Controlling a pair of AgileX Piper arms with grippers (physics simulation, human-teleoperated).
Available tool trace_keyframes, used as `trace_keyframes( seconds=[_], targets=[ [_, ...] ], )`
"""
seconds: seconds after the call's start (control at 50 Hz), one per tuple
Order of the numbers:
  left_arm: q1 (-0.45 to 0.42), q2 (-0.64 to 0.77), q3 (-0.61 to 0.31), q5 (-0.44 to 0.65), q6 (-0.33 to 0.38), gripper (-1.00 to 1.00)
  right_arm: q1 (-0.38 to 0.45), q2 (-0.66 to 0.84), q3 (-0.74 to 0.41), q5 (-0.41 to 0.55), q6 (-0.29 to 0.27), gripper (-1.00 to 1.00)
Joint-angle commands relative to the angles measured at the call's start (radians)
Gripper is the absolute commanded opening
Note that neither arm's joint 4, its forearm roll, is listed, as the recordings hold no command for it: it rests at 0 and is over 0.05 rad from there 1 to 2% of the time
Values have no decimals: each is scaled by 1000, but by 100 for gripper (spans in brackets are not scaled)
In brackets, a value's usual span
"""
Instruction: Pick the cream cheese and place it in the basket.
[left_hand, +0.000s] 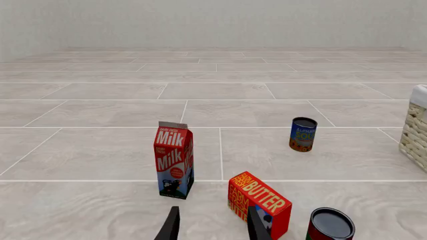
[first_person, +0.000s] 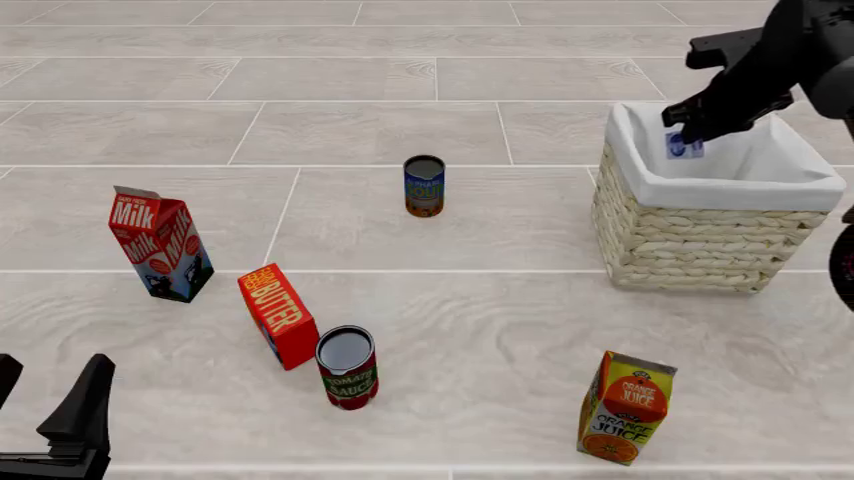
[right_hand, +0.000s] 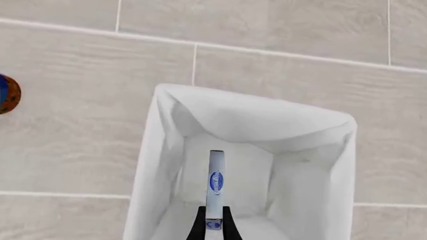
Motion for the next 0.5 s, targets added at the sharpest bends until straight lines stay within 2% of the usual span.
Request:
trace_keyframes(
  seconds=[0.02, 0.06, 0.22, 0.24, 0.5],
  targets=[
    [0, 0, 0, 0, 0, 100, 3, 15, -31, 7, 5, -100],
    [0, 0, 0, 0, 0, 100, 6, 4, -13, 1, -7, -100],
    [0, 0, 0, 0, 0, 100, 6, 20, -62, 34, 1, -100],
    [0, 0, 0, 0, 0, 100, 8, 22, -69, 37, 5, 100],
    [0, 0, 0, 0, 0, 100, -1, 33, -150, 80, 12, 100]
  ],
)
